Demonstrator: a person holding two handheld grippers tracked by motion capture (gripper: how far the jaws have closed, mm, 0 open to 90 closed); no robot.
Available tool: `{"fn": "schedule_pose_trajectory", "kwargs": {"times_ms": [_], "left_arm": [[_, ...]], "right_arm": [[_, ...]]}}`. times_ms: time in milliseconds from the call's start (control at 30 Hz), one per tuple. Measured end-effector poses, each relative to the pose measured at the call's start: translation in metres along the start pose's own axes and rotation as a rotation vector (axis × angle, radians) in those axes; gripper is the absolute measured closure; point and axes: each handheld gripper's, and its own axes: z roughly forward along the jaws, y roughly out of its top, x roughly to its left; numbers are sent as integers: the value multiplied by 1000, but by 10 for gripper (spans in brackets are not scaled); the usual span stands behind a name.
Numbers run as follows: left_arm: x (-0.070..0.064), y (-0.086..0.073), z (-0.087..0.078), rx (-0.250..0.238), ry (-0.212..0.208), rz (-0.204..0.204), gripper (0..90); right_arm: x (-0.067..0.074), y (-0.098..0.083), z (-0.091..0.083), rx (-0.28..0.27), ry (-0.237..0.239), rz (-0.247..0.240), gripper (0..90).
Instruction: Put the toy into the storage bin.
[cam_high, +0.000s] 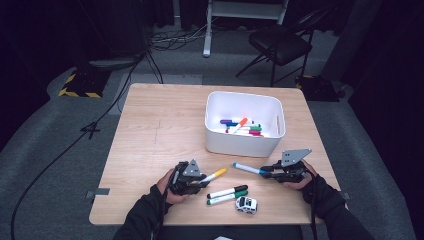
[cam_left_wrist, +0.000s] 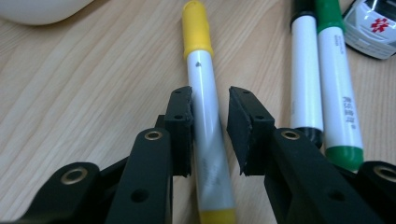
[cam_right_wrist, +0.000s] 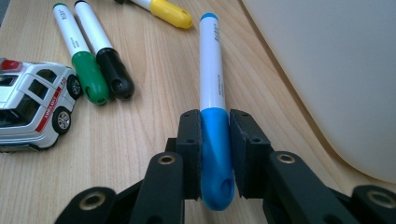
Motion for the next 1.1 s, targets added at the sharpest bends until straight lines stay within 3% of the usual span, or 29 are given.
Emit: {"fn": "schedule_pose_trajectory", "kwargs": {"times_ms": [133,200,233,300,400,533,933,1100], "left_arm": [[-1,3,4,-5,-7,4,682],[-1,4,4,-2,-1,15,574],[-1,3,4,0,1,6,528],[-1,2,2,7,17,-4,410],[0,-1,-5,7,19,-1,293],[-1,-9,-12,4,34,-36,181],[1,-35,-40,-14,85,-111,163],[3,-49,-53,-10,132,-145,165]], "right_arm": [[0,0,-2,6,-1,7,751],[-1,0,-2,-10,1,-9,752],[0,0,-4,-4,3,9,751],[-1,1,-5,-4,1,1,752],[1,3,-7,-20,2,-2,752],[3,9,-14,-35,0,-8,752],[7,28,-44,-104,-33,-48,752],[8,36,-56,-112,-49,-59,752]]}}
